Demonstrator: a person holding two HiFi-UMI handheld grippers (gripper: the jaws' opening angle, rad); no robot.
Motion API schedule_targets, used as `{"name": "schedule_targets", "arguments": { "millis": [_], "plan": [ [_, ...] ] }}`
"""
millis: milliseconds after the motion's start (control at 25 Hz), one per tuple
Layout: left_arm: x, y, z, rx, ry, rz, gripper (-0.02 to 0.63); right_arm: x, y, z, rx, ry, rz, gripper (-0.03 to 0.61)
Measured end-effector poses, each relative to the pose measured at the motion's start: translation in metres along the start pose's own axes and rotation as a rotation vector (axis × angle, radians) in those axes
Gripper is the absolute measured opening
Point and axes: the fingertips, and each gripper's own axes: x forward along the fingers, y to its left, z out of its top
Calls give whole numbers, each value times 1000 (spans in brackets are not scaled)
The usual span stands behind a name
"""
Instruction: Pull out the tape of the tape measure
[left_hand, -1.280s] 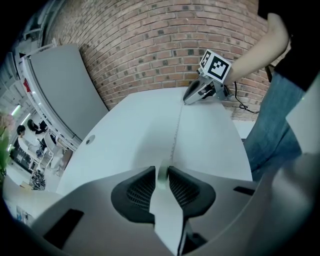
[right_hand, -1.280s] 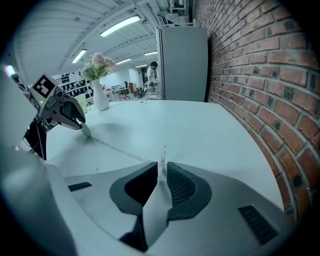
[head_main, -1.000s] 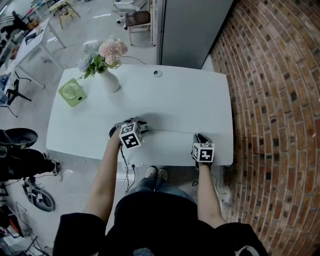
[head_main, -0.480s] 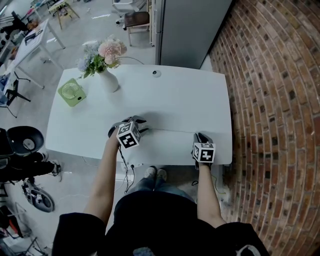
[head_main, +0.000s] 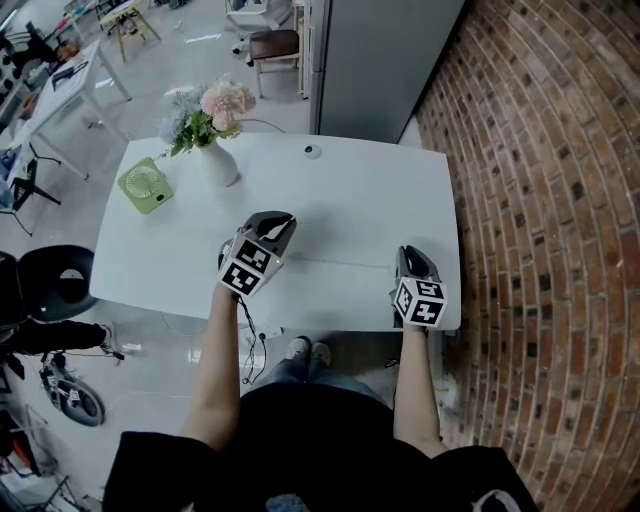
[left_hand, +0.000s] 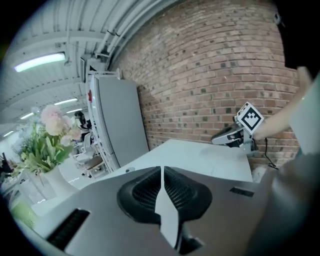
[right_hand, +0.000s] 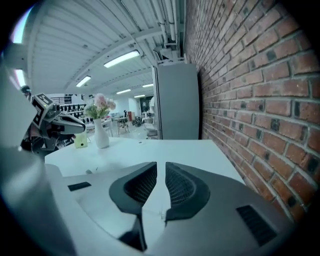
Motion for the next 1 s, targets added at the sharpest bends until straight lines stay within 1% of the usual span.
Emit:
{"name": "schedule_targets", "arguments": {
  "millis": [200, 320, 440, 480, 560, 640, 840, 1000],
  "plan": [
    [-22, 20, 44, -124, -170, 130, 28, -24, 12, 68, -19, -187, 33, 51],
    [-36, 28, 65, -195, -272, 182, 26, -42, 18, 100, -28, -278, 43, 41],
    [-53, 33, 82, -254, -363, 249, 23, -59, 24, 122, -40, -351, 46, 24],
    [-59, 33, 85, -277, -393, 269, 23, -64, 25, 126, -43, -369, 45, 8],
    [-67, 32, 89, -319, -437, 291, 21, -71, 27, 130, -49, -392, 36, 3],
    [-71, 29, 87, -334, -443, 304, 21, -74, 29, 129, -53, -398, 30, 3],
    [-73, 23, 84, -317, -430, 323, 20, -77, 31, 118, -54, -395, 22, 2],
    [-76, 23, 83, -314, -427, 327, 20, -79, 33, 115, -80, -390, 6, 0]
  ]
}}
